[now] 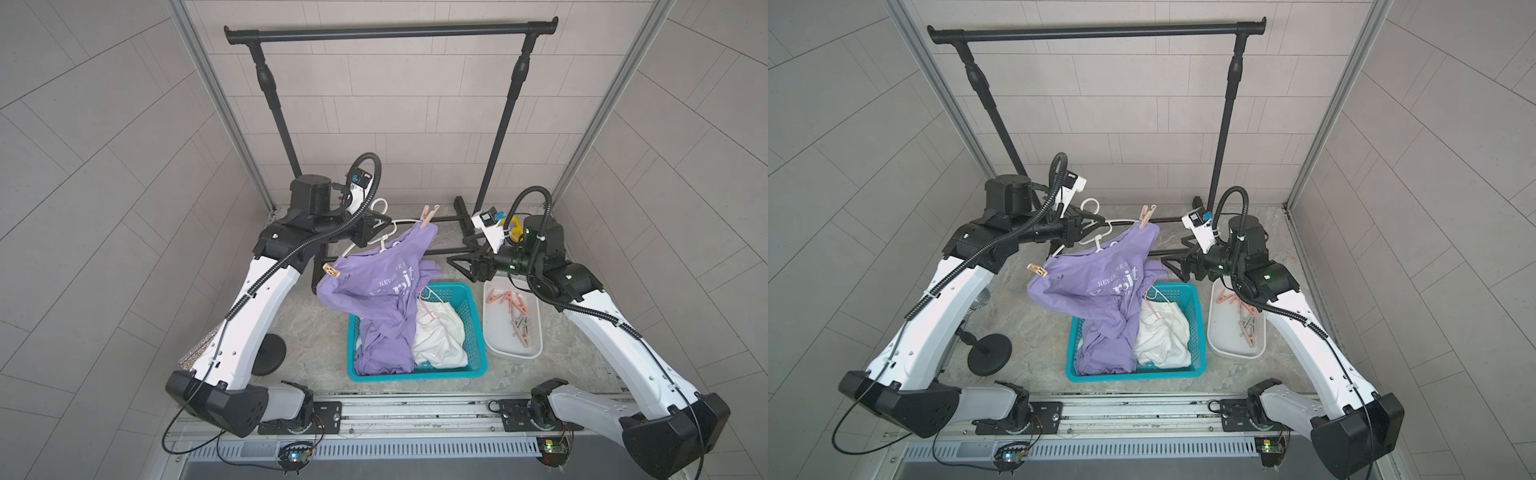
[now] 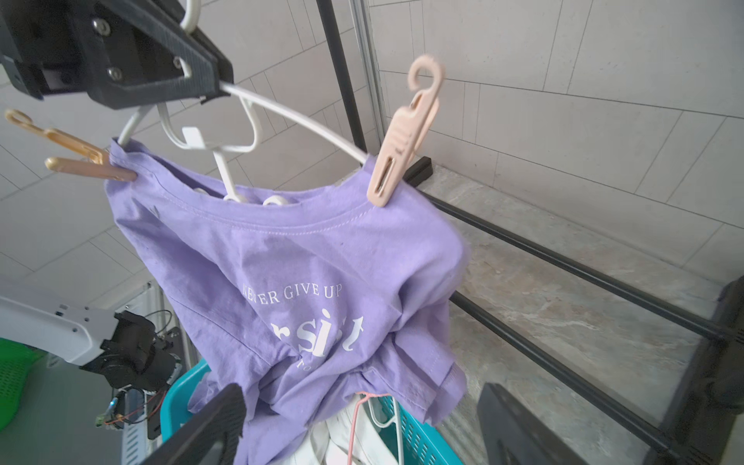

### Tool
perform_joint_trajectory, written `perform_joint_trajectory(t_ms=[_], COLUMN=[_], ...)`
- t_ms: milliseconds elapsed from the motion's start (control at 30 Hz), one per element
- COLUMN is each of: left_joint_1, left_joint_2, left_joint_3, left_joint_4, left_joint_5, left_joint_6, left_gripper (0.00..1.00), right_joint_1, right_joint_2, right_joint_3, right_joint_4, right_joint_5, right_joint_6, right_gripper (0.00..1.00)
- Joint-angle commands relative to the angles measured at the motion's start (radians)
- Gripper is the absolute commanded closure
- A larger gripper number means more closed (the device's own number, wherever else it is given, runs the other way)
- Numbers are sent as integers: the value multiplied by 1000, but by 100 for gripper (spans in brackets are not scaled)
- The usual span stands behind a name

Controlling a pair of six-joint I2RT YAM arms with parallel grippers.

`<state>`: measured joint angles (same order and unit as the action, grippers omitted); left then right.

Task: Use clothespins to secure the t-shirt on both sides of the hanger
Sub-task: Adjust the hanger.

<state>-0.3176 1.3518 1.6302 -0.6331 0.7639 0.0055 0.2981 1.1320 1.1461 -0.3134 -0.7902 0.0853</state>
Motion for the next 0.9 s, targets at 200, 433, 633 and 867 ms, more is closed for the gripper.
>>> perform_joint_trajectory(t_ms=[200, 433, 633, 867], left_joint_1=[30, 44, 54, 63], left_joint_2=[13, 16, 42, 62], left_joint_3=[45, 57, 67, 84], left_joint_4=[-41, -34, 21, 32], left_joint_5=[238, 323, 394, 407], left_joint_6=[88, 63, -8, -23], left_gripper=[100, 100, 100, 100], right_joint_1=[-20, -20, -22, -21], right_joint_2=[91, 100, 135, 163], right_joint_3=[17, -9, -7, -28], right_joint_4=[144, 191, 253, 425], right_joint_5=[-168, -162, -221, -269], right_joint_6=[63, 59, 102, 234], right_gripper=[8, 9, 11, 17])
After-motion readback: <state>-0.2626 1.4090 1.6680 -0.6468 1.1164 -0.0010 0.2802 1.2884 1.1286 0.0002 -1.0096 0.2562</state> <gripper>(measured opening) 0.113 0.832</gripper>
